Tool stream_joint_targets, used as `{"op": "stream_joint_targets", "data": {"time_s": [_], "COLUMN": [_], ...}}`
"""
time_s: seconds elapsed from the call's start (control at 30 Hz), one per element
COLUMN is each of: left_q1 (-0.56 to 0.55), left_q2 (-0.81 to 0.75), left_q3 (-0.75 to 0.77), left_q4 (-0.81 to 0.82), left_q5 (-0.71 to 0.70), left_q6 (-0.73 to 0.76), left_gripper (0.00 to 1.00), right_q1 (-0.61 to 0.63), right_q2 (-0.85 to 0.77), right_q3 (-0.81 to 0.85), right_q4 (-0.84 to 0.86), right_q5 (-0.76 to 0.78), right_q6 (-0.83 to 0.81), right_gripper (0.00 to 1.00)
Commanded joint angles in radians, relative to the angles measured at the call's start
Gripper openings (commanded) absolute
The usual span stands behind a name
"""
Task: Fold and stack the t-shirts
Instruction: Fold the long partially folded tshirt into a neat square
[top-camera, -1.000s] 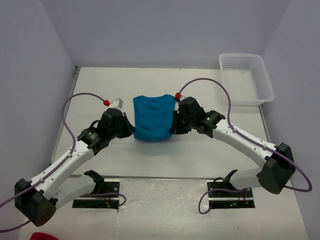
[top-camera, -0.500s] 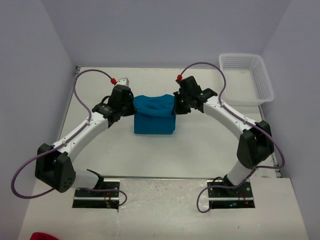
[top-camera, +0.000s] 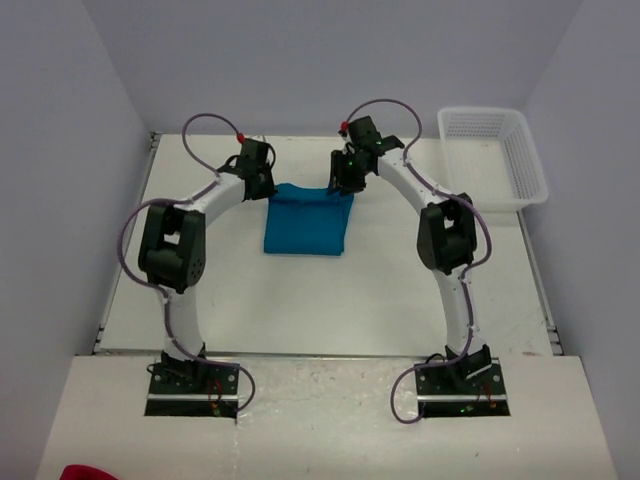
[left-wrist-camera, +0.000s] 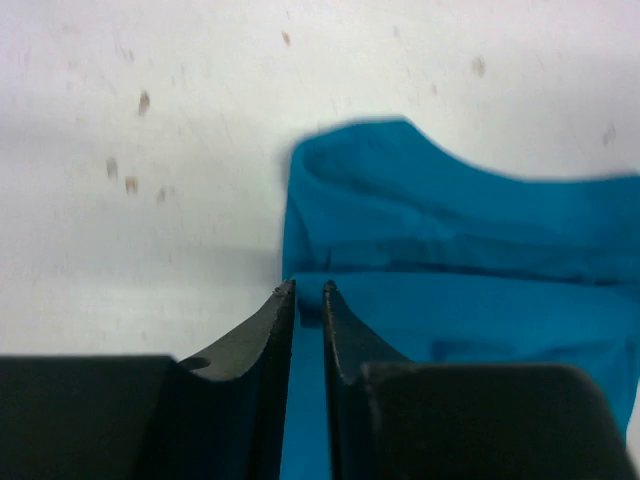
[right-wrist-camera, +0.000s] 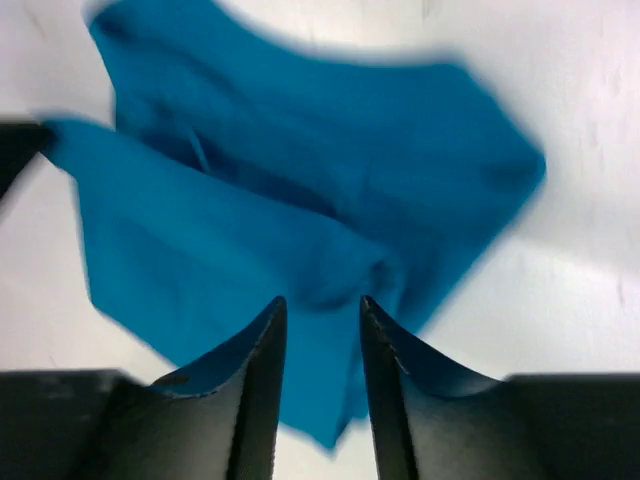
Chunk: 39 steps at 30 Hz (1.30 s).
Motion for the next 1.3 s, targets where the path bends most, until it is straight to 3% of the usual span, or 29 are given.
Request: {"op": "stream_joint_targets", "data": {"time_s": [0.0, 0.1, 0.13, 0.17, 0.2, 0.3, 0.4, 0.53, 0.6, 0.63, 0.67, 0.7, 0.83, 0.97, 1.27], "left_q1": [0.055, 0.058, 0.058, 0.056, 0.056, 0.053, 0.05, 0.039, 0.022, 0.016, 0.015, 0.015, 0.013, -0.005, -0.042], "left_q2": [0.098, 0.11, 0.084, 0.066, 0.043, -0.09, -0.184, -0.16, -0.132, -0.111, -0.1, -0.076, -0.034, -0.035, -0.068], "left_q3": [0.129, 0.182, 0.185, 0.185, 0.181, 0.072, 0.008, 0.004, 0.012, 0.014, 0.017, 0.027, 0.049, 0.009, -0.193], "left_q4": [0.147, 0.164, 0.182, 0.187, 0.205, 0.291, 0.291, 0.227, 0.202, 0.194, 0.191, 0.193, 0.229, 0.301, 0.308], "left_q5": [0.042, 0.054, 0.06, 0.06, 0.054, 0.056, 0.043, 0.169, 0.19, 0.184, 0.201, 0.218, 0.34, 0.367, 0.304], "left_q6": [0.09, 0.133, 0.155, 0.176, 0.186, 0.227, 0.194, 0.164, 0.164, 0.16, 0.157, 0.158, 0.158, 0.141, 0.065], "left_gripper": [0.2, 0.27, 0.33, 0.41, 0.44, 0.55, 0.57, 0.52, 0.33, 0.18, 0.0, 0.0, 0.0, 0.0, 0.0], "right_q1": [-0.061, -0.068, -0.068, -0.068, -0.068, -0.067, -0.049, -0.039, -0.039, -0.039, -0.039, -0.039, -0.038, -0.035, -0.024], "right_q2": [0.209, 0.259, 0.224, 0.125, 0.074, -0.083, -0.181, -0.206, -0.197, -0.191, -0.192, -0.191, -0.206, -0.171, -0.048], "right_q3": [0.396, 0.482, 0.391, 0.326, 0.258, 0.073, -0.046, -0.115, -0.112, -0.121, -0.132, -0.153, -0.253, -0.288, -0.275], "right_q4": [-0.147, -0.185, -0.127, -0.091, -0.061, -0.005, 0.01, 0.007, -0.009, -0.005, 0.006, 0.024, 0.133, 0.187, 0.184], "right_q5": [-0.03, 0.016, 0.036, 0.055, 0.078, 0.079, 0.089, 0.042, 0.033, 0.019, -0.022, -0.054, -0.22, -0.328, -0.446], "right_q6": [-0.102, -0.111, -0.116, -0.116, -0.113, -0.099, -0.081, -0.084, -0.081, -0.068, -0.062, -0.055, -0.022, -0.002, 0.048], "right_gripper": [0.55, 0.64, 0.66, 0.75, 0.8, 0.82, 0.8, 0.79, 0.72, 0.39, 0.13, 0.0, 0.0, 0.0, 0.0]}}
